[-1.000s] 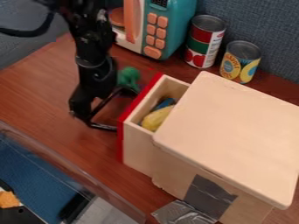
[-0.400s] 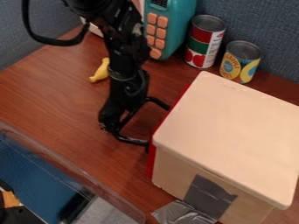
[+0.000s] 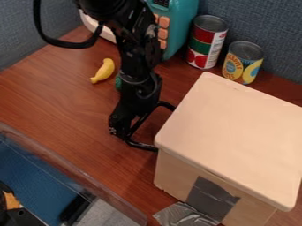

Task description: Close the drawer

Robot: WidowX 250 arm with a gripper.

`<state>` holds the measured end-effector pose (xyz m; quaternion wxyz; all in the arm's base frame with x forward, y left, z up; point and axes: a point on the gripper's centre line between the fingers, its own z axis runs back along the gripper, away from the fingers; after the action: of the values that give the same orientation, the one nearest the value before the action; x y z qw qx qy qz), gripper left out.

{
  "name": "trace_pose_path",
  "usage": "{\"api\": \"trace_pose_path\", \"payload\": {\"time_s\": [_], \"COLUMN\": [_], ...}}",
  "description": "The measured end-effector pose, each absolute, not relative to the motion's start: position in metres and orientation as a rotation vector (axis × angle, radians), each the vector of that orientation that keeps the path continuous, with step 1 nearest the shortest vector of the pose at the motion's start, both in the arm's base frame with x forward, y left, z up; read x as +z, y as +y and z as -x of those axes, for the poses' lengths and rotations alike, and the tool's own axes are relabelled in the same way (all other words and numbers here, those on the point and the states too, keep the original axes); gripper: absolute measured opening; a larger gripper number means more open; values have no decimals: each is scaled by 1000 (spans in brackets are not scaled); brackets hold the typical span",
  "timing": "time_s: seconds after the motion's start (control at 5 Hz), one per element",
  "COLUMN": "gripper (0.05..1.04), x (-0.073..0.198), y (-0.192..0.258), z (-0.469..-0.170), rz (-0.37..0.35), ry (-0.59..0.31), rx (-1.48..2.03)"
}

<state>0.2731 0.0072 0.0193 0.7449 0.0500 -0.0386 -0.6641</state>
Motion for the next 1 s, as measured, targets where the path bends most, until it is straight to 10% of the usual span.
{"api": "trace_pose_path", "payload": {"time_s": [0.4, 1.0], "gripper": [999, 999], "x": [30, 64], "y": [24, 163], "z": [-268, -183], "rz": [-139, -80], "ry": [-56, 78], "rx": [-1371, -615]}}
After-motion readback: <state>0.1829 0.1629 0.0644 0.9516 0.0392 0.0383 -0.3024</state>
